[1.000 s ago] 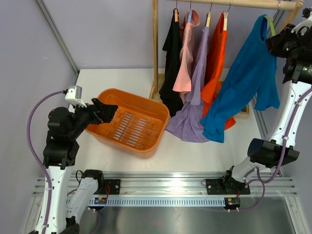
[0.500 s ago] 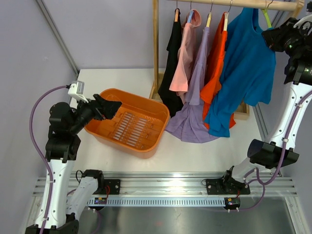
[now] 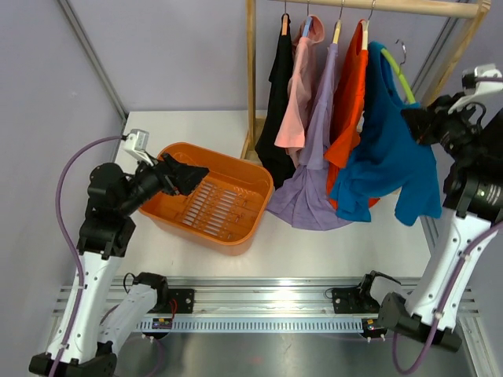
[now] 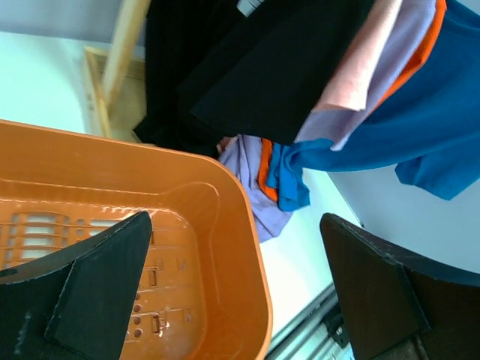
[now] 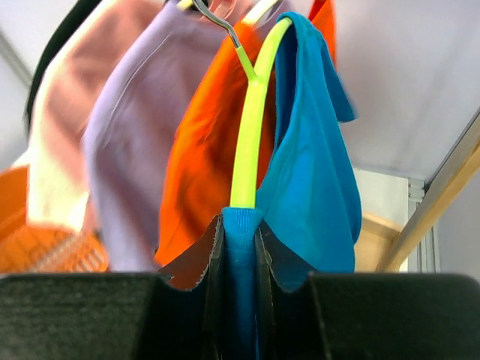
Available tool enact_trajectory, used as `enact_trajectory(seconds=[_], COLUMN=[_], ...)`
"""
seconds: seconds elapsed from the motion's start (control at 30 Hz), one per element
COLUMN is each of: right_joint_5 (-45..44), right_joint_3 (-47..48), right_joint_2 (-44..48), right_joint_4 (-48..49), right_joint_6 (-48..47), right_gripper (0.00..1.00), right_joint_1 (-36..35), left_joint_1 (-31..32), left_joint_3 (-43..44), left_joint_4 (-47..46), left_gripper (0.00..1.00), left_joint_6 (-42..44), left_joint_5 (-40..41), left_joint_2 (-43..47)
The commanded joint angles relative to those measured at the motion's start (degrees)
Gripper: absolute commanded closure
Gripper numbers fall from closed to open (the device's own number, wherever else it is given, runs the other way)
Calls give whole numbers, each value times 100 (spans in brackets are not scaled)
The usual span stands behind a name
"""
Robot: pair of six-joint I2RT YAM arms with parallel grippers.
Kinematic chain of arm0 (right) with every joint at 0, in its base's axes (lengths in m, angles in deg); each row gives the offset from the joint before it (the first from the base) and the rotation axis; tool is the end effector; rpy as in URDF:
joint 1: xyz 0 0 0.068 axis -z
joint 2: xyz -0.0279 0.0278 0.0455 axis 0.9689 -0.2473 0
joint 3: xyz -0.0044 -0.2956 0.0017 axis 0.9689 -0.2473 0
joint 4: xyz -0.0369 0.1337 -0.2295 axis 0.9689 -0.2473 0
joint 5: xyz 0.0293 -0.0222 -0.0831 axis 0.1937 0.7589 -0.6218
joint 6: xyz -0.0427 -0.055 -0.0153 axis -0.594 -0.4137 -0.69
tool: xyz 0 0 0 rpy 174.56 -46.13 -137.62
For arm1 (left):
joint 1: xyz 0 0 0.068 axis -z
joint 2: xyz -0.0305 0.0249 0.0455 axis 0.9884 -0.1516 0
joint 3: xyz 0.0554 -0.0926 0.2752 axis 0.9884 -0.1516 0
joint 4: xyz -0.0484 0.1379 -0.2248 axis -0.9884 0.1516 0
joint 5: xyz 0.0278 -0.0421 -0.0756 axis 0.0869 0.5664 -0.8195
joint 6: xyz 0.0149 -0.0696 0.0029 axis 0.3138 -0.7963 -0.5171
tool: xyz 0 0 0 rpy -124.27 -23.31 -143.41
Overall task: Remove the t-shirt from the hanger
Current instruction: Grab a hanger with a tshirt on it with the right arm
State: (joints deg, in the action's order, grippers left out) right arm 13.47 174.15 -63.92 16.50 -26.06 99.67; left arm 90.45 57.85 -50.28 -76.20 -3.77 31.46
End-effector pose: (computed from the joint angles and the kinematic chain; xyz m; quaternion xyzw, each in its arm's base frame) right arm 0.1863 -0.0402 0.5613 -0.1061 0.7071 0.1119 0.6901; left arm 0.1497 -0.0532 0.4193 0.0347 0.7350 -0.3968 0.5487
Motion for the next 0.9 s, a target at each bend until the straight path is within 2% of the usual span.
enact_trajectory(seconds=[0.0, 0.1, 0.17, 0.3, 0.43, 0.53, 0.6, 0.73, 0.87], right_joint_5=[302, 258, 145, -303, -1469, -1675, -1536, -352, 433], right_joint_3=[-446, -1193, -1711, -2126, -1715, -1425, -1301, -993, -677], right_joint_2=[552, 1027, 1405, 2100, 2154, 2171, 2188, 2241, 2224], right_joint_4=[-460, -1294, -1359, -438, 318, 889, 1180, 1998, 2517], right_joint_6=[-831, -1262, -1403, -904, -227, 11, 177, 565, 1057], right_gripper=[100, 100, 100, 100, 100, 100, 100, 100, 100], right_joint_1=[27, 27, 27, 27, 27, 27, 18, 18, 18], left_joint_1=[506, 928, 1130, 1403, 1728, 1904, 1974, 2097, 2124], left_joint_3=[112, 201, 192, 236, 438, 631, 762, 983, 1194], left_joint_4=[-363, -398, -495, -583, -609, -723, -794, -1005, -988], left_gripper=[1, 1, 1, 1, 1, 1, 1, 1, 1], left_joint_6=[-17, 53, 44, -44, -70, -157, -219, -377, -369], left_joint_5=[187, 398, 469, 557, 671, 732, 768, 820, 908], left_joint_2=[-282, -502, -563, -713, -879, -1011, -1082, -1249, -1276])
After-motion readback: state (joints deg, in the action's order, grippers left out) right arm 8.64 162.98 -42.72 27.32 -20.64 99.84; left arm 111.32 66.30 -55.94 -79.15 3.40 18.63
